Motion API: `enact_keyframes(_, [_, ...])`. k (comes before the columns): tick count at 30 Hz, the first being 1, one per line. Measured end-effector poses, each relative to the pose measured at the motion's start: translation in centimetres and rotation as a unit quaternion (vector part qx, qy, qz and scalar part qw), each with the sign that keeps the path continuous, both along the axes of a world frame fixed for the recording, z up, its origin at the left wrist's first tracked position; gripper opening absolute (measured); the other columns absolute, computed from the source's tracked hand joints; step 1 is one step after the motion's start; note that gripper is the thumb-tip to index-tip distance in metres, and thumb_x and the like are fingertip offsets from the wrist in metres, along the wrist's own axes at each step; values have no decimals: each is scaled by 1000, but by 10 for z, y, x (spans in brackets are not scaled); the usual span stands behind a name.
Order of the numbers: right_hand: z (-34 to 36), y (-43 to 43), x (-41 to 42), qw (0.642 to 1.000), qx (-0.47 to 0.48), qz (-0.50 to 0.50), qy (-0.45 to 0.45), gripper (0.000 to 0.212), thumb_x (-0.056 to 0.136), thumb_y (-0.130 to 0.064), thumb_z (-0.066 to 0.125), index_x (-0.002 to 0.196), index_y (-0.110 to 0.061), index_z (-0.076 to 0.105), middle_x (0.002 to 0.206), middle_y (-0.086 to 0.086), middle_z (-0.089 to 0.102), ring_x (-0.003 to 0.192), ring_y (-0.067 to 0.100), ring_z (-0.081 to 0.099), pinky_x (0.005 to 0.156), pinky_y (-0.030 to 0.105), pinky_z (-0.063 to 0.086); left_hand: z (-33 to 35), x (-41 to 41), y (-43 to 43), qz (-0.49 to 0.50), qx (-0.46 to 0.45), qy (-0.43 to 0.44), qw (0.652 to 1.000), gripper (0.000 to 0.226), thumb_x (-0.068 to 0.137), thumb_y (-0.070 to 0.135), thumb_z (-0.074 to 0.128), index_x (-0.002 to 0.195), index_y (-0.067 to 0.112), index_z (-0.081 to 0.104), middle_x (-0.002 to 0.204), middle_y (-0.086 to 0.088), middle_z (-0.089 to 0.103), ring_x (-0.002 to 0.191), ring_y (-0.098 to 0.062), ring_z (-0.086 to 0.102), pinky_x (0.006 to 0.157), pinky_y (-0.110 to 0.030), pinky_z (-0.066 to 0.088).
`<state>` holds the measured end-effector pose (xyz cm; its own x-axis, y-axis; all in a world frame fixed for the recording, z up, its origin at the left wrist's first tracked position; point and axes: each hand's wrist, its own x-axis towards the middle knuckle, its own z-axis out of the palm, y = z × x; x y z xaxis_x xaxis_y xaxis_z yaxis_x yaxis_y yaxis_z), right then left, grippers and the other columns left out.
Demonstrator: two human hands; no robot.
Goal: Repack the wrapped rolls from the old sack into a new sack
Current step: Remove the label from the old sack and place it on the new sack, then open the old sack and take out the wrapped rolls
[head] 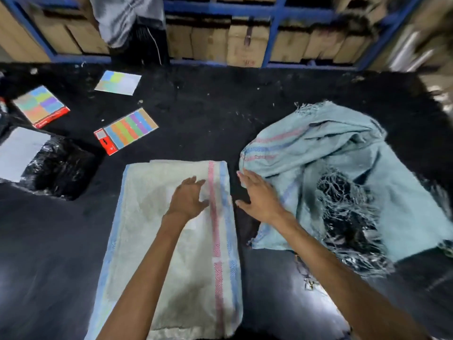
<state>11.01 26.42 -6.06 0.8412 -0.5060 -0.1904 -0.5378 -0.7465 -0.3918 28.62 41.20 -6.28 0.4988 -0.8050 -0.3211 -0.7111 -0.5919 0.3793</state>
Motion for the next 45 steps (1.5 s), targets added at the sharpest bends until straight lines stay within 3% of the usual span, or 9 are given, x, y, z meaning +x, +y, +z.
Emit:
enact_keyframes(5, [73,-73,-95,989,-46,-121,-72,77,87,-46,59,155,-18,37,160,7,36,148,26,32,117,49,34,60,-68,-94,3,-147,84,986,55,86,28,72,137,13,59,134,-10,63,125,-29,56,100,-34,46])
enact_keyframes(10, [116,-138,-163,971,-71,-209,-96,69,90,-32,70,151,-13,42,154,10,44,144,29,38,118,43,32,90,-130,-168,49,-177,152,971,52,90,35,66,138,16,58,126,-8,68,117,-25,62,84,-24,41])
enact_keyframes(19, [119,-246,-178,972,-50,-208,-102,58,99,-38,57,150,-14,43,152,7,46,141,29,41,112,51,37,71,-166,-248,201,-105,227,947,72,101,58,33,130,-3,59,135,-22,60,124,-35,54,106,-42,42])
enact_keyframes(25, [112,-342,-107,979,-4,-193,-72,58,101,-44,51,149,-13,46,148,11,51,137,31,46,110,49,40,52,-142,-281,301,-13,231,925,86,102,63,10,130,-2,59,142,-22,53,130,-33,50,108,-39,35])
enact_keyframes(31, [86,-383,-21,970,111,-173,129,92,89,-78,42,152,-10,40,155,10,44,140,33,44,112,45,39,14,-108,-316,437,3,408,801,90,95,75,16,156,11,30,160,-21,30,144,-38,34,115,-49,29])
enact_keyframes(34, [62,-379,-13,969,100,-135,179,62,82,-52,70,128,-11,62,130,10,64,124,31,60,99,38,51,-8,-92,-333,468,15,474,746,97,83,82,45,149,10,43,153,-19,42,137,-37,44,98,-51,39])
enact_keyframes(38, [48,-358,-35,988,67,-129,48,32,82,-23,69,114,-19,70,107,5,74,109,29,67,90,35,54,-19,-72,-357,423,40,530,734,62,82,68,58,114,15,66,111,-15,66,92,-35,62,72,-47,50])
enact_keyframes(41, [64,-337,-65,990,52,-113,-66,27,89,-18,66,115,-14,68,109,7,74,109,33,65,95,42,51,10,-73,-373,425,-42,561,709,38,95,52,54,97,16,65,92,-11,67,82,-31,62,79,-47,50])
enact_keyframes(45, [105,-309,-101,969,94,-106,-204,20,90,-13,66,109,-20,67,90,-3,71,86,17,67,79,30,51,58,-76,-379,409,-260,673,558,56,91,61,52,125,20,69,124,-12,70,114,-34,65,101,-49,49])
